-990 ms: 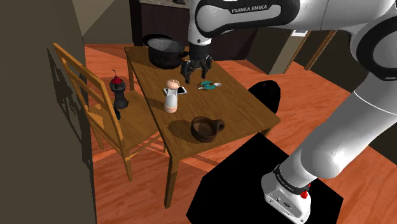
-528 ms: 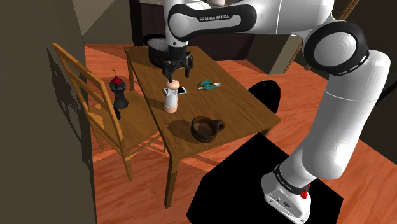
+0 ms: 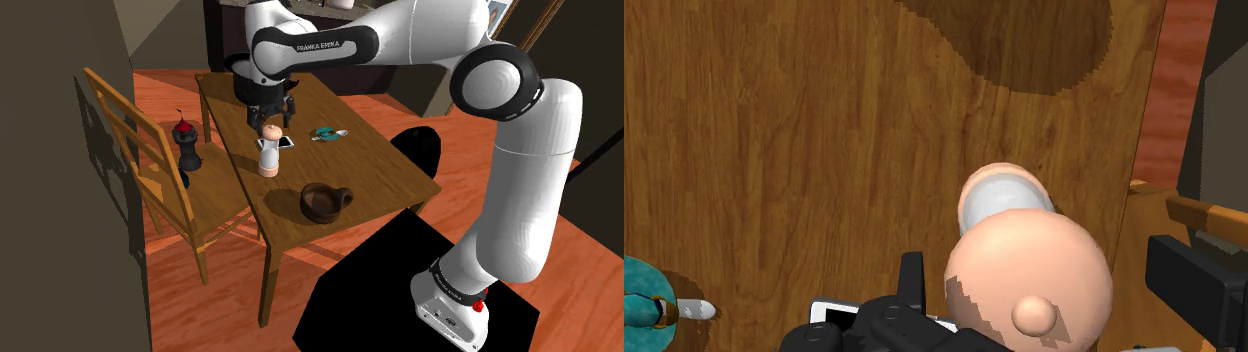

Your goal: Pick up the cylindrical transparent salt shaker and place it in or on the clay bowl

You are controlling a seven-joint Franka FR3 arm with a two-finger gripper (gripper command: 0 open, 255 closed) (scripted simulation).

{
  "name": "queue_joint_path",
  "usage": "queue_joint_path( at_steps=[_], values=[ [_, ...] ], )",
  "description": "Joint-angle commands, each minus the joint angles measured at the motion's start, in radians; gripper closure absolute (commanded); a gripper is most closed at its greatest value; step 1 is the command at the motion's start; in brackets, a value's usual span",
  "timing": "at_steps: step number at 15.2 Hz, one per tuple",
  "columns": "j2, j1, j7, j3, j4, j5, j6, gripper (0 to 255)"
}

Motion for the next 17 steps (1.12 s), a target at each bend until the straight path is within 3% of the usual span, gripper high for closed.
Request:
queue_joint_path(
  at_steps=[1,9,10,17],
  values=[
    [-0.002,-0.004,0.002,-0.001,-0.036,-0.001,0.034,0],
    [-0.002,-0.004,0.002,-0.001,-0.036,-0.001,0.034,0],
    [-0.002,-0.004,0.002,-0.001,-0.036,-0.001,0.034,255],
    [-0.002,-0.004,0.002,-0.001,-0.036,-0.001,0.034,255]
  ],
)
